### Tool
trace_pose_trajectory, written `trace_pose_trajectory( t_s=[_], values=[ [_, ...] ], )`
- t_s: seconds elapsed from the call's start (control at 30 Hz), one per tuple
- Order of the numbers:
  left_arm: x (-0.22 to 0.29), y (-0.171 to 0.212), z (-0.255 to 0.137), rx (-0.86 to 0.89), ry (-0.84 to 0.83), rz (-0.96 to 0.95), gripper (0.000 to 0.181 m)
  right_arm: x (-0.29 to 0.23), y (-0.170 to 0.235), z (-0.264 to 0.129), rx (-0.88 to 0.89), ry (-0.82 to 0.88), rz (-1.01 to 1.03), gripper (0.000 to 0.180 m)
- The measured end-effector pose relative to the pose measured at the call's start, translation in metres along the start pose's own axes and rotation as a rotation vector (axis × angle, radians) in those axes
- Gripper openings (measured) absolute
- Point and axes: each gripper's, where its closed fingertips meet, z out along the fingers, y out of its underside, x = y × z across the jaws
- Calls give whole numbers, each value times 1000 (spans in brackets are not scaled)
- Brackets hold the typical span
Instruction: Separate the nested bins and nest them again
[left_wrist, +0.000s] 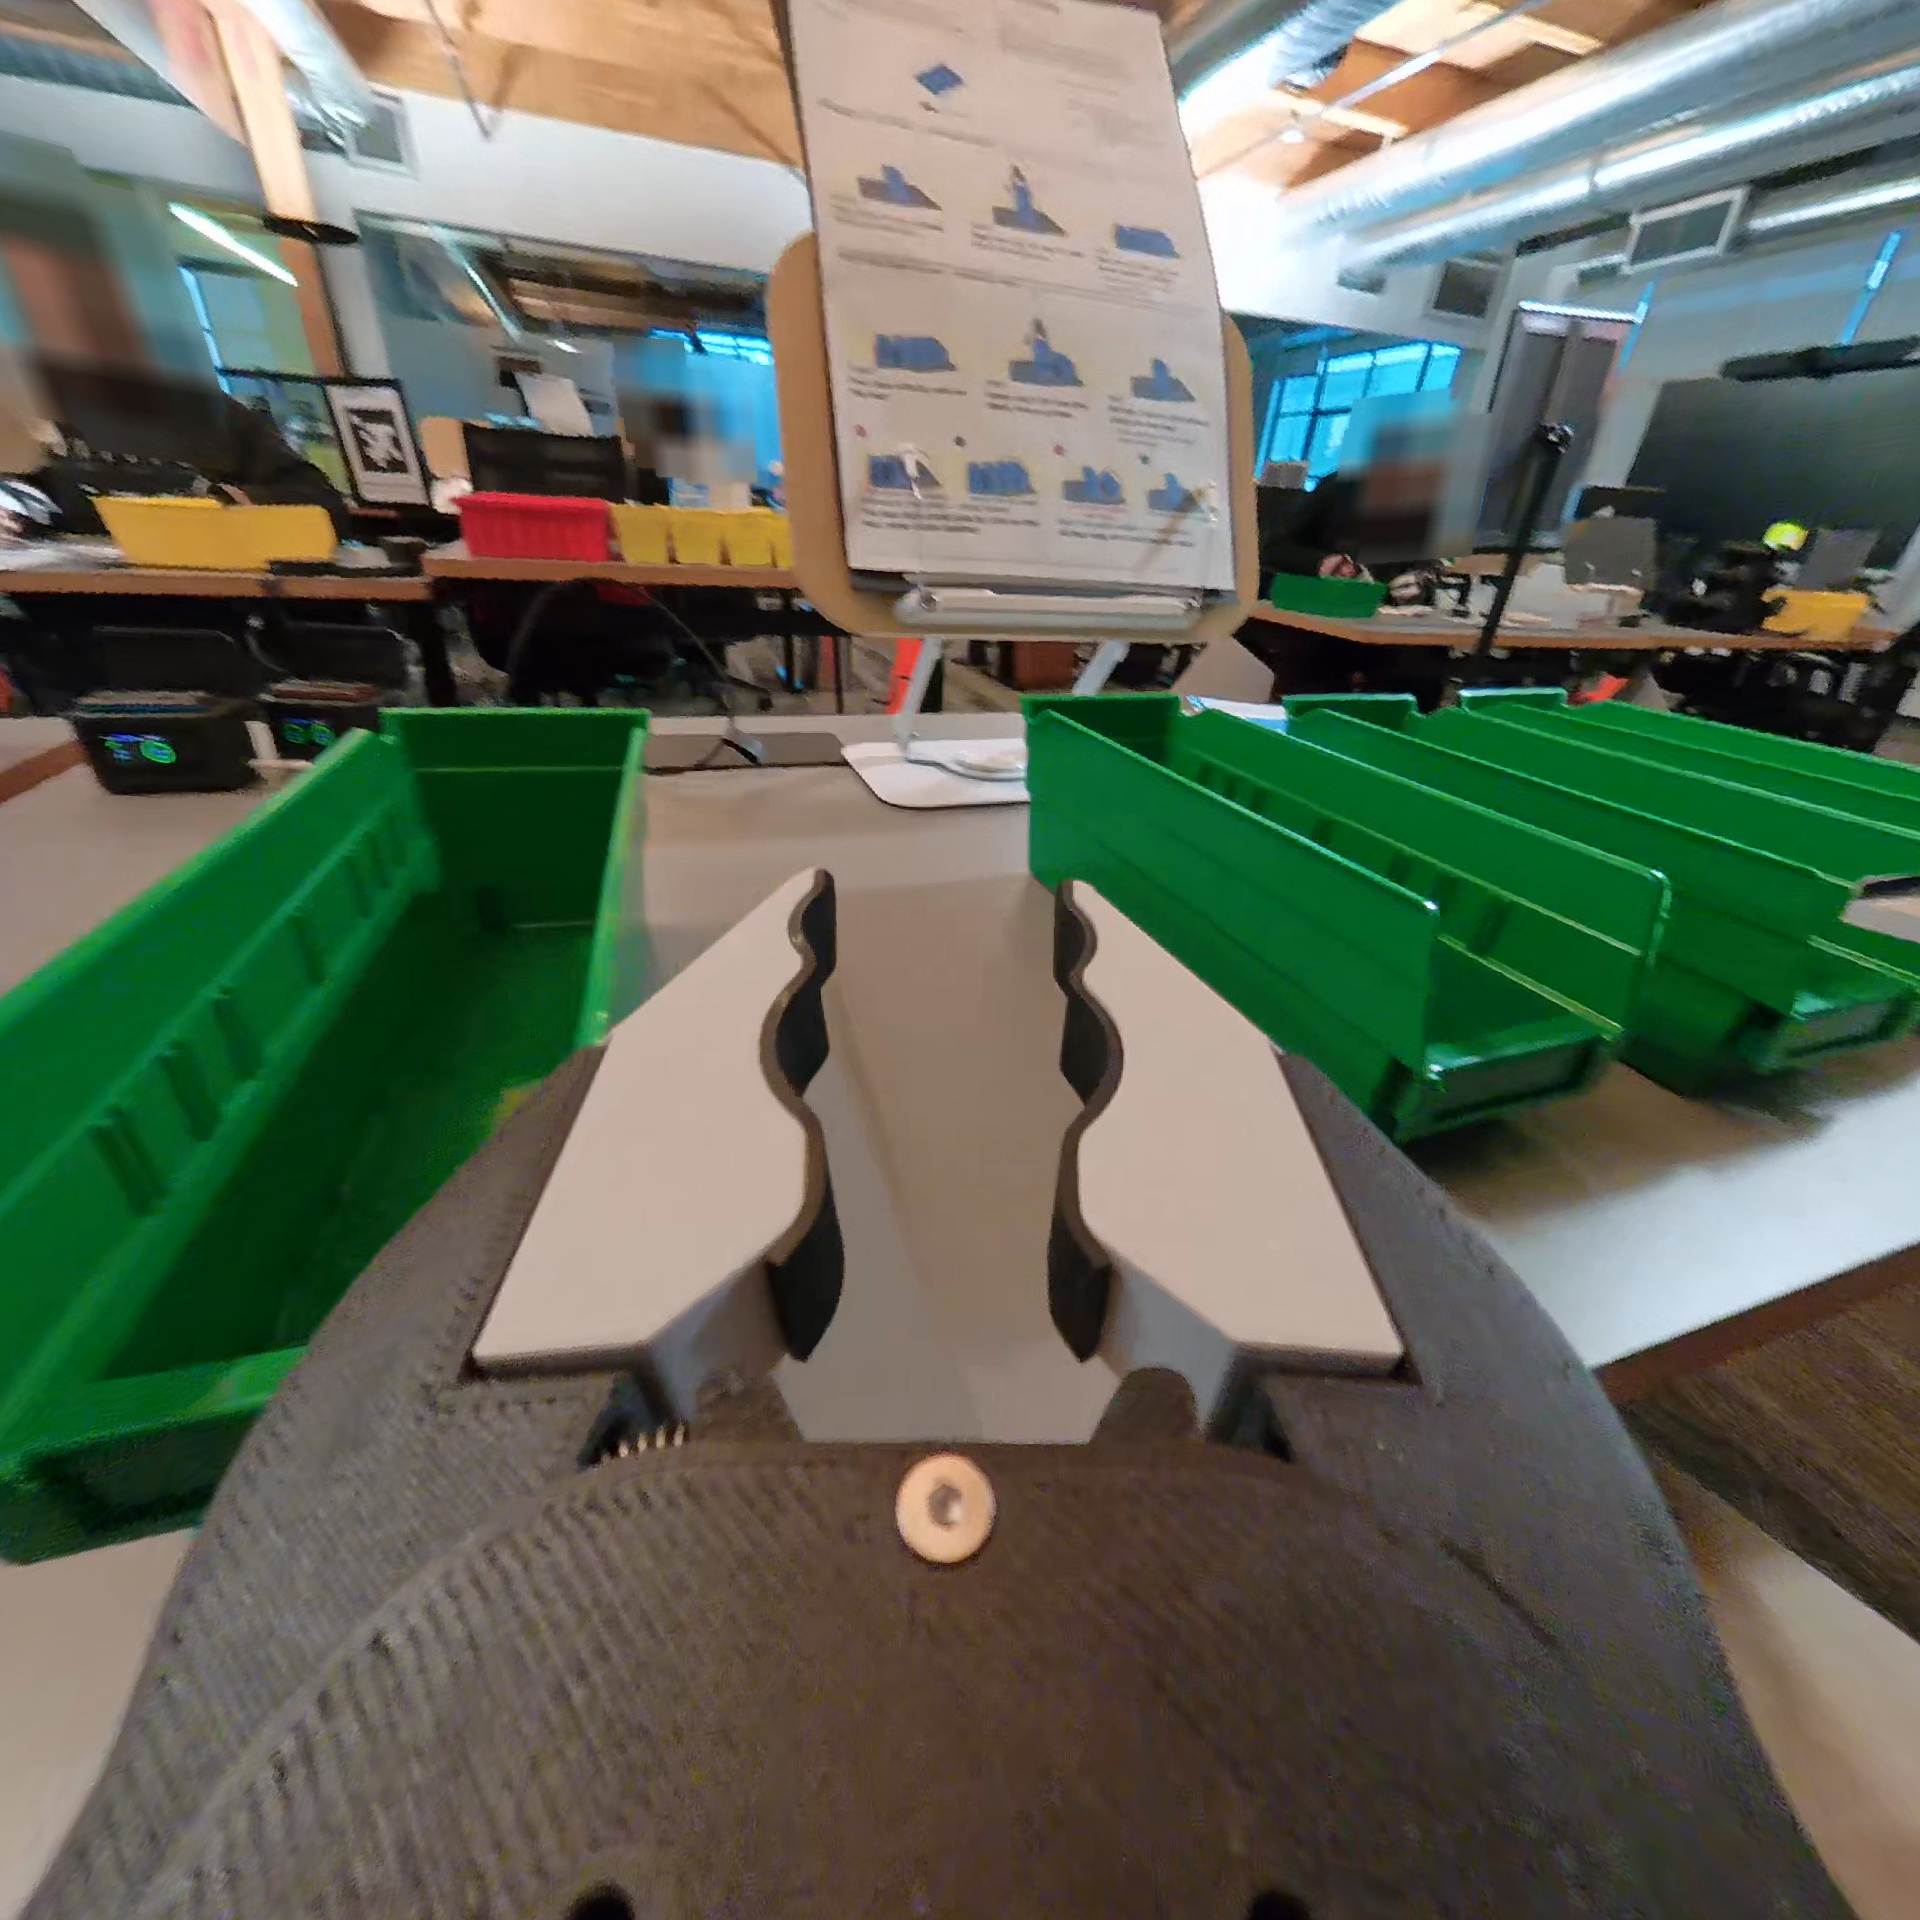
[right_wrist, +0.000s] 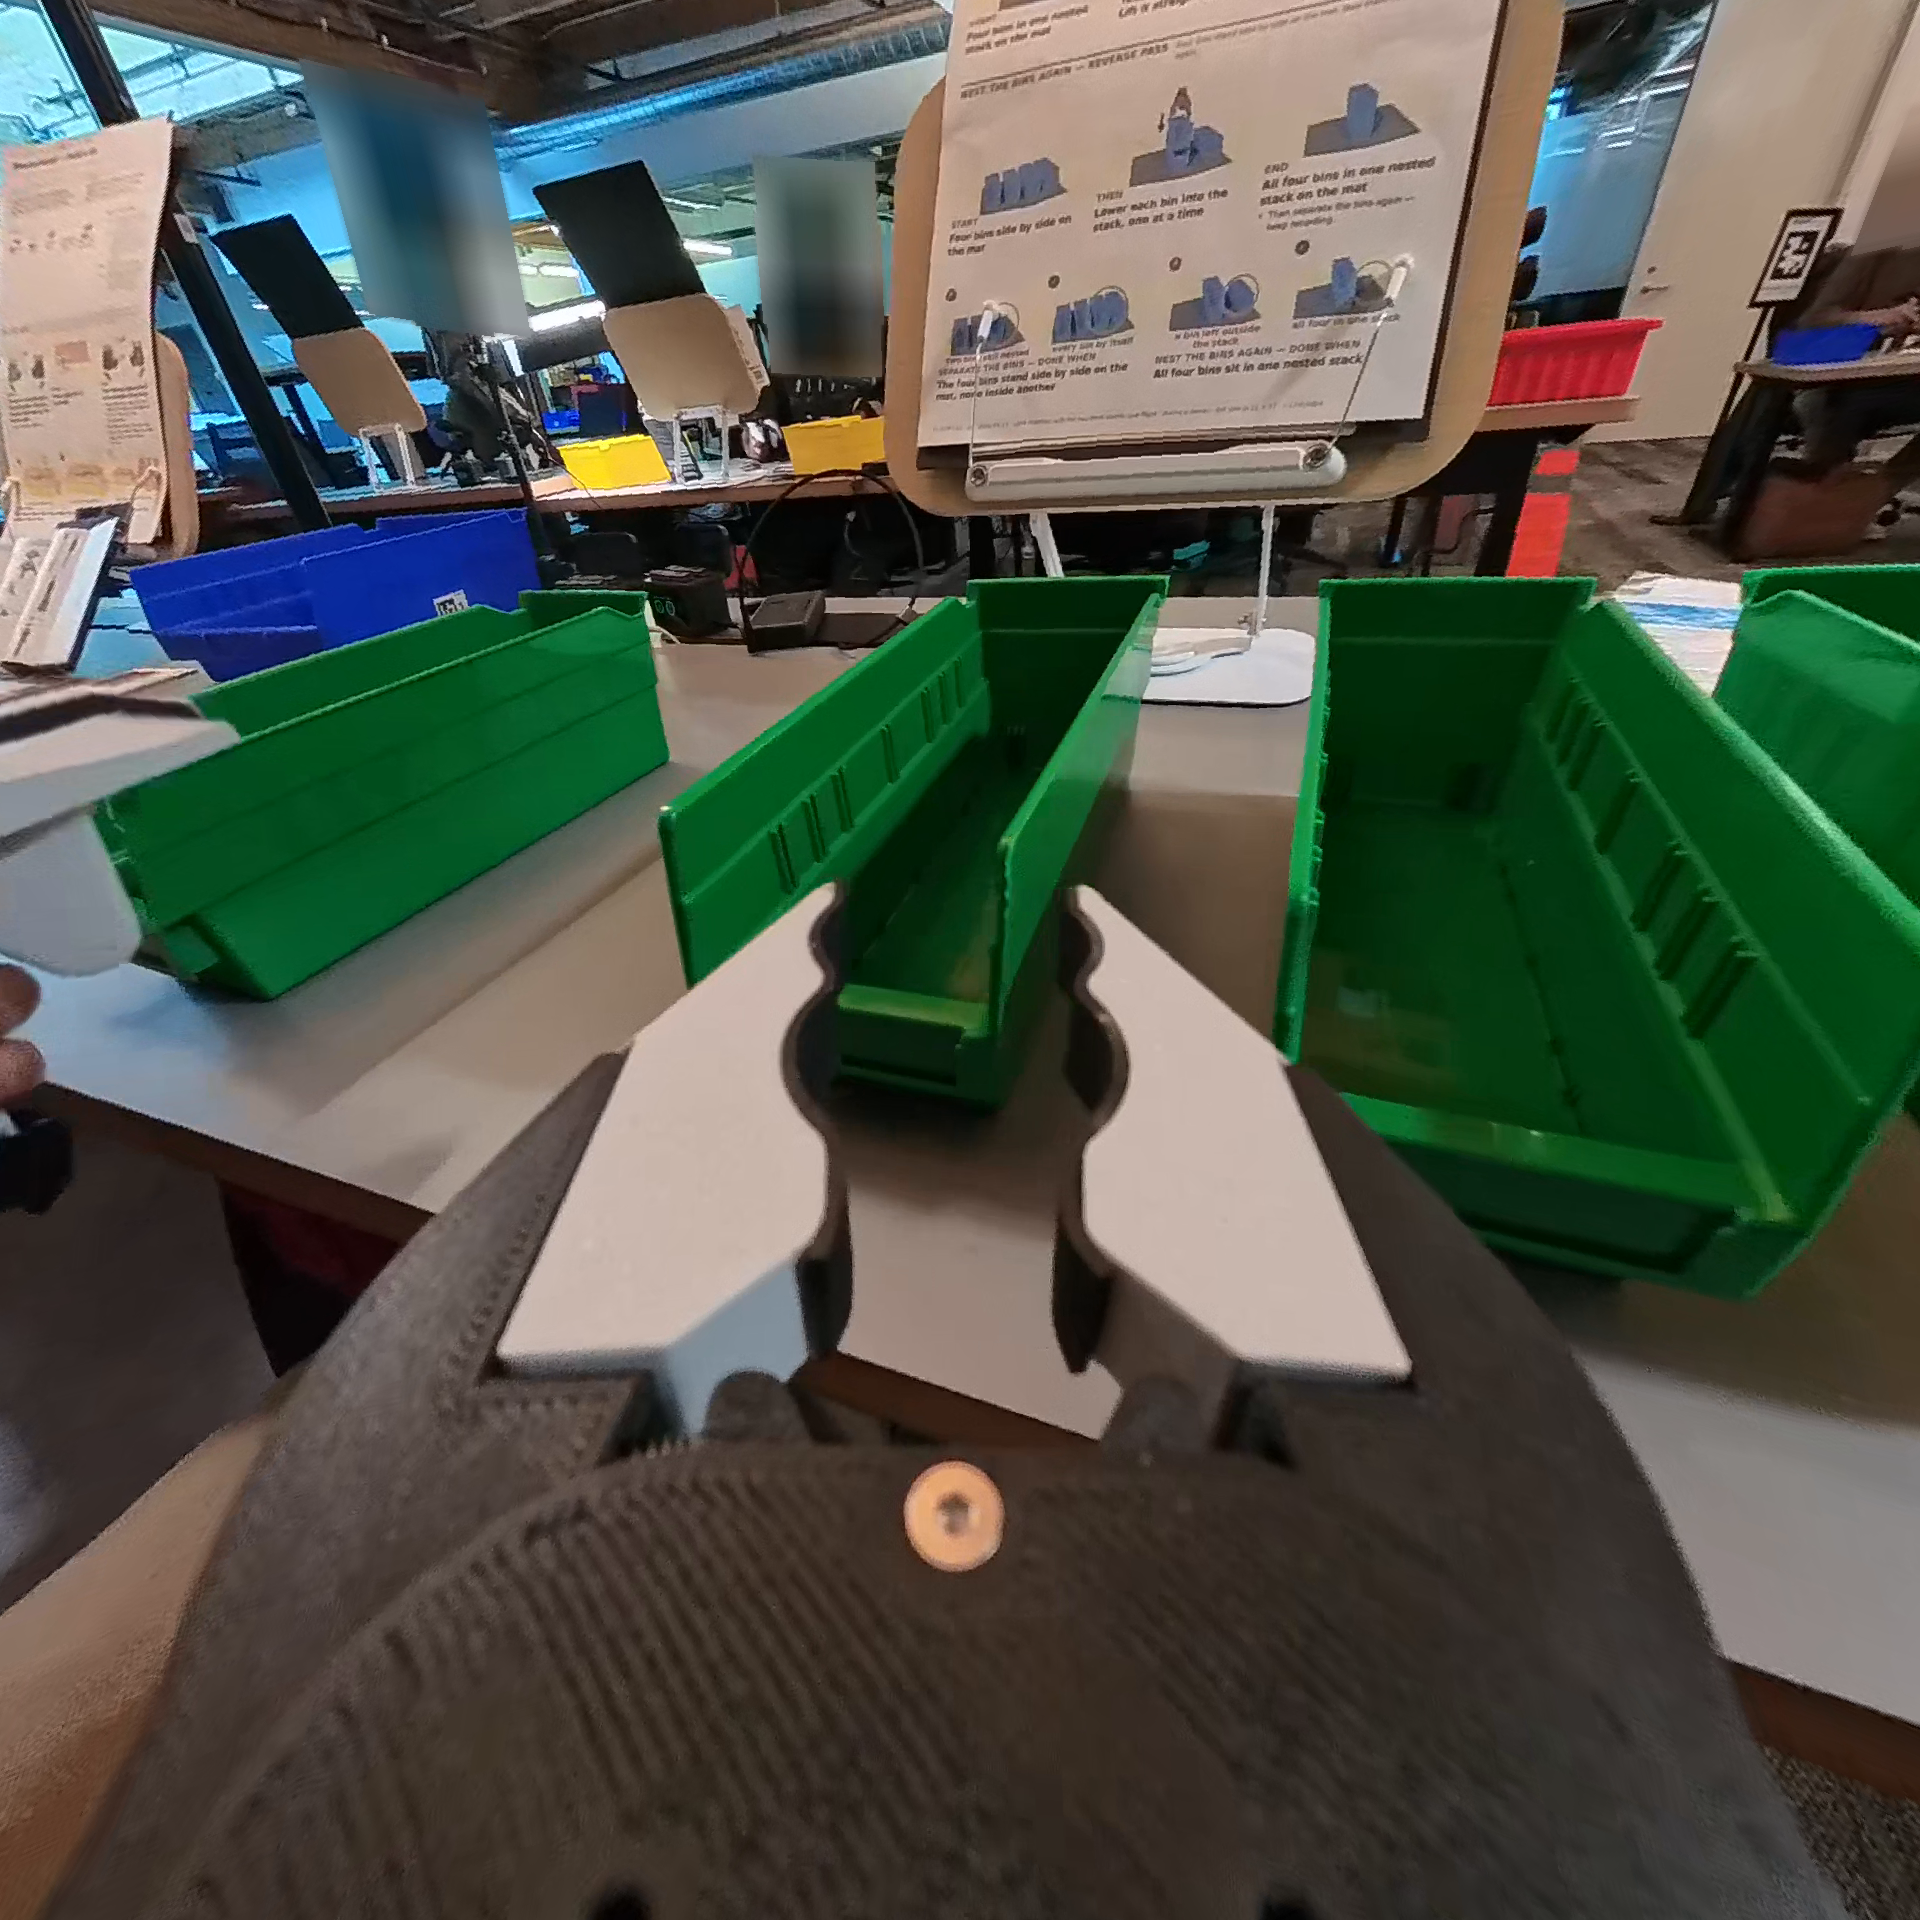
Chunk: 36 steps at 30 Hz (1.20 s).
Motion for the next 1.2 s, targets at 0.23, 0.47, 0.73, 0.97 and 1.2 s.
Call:
trace_pose_trajectory(
  t_s=[0.23,0.47,0.73,0.97,1.2],
  values=[
    [10,17,5,-76,51,-19,45,9,-5,-2,18,16,17,38],
    [11,29,8,-131,78,-31,44,30,-52,-25,237,21,-94,36],
    [10,38,1,-167,85,-2,42,205,-69,-74,317,400,55,48],
    [1,43,-14,-192,56,13,42,302,-27,-75,116,594,199,73],
    [-4,49,-29,-212,33,29,41,328,9,-51,-28,555,338,70]
  ],
)
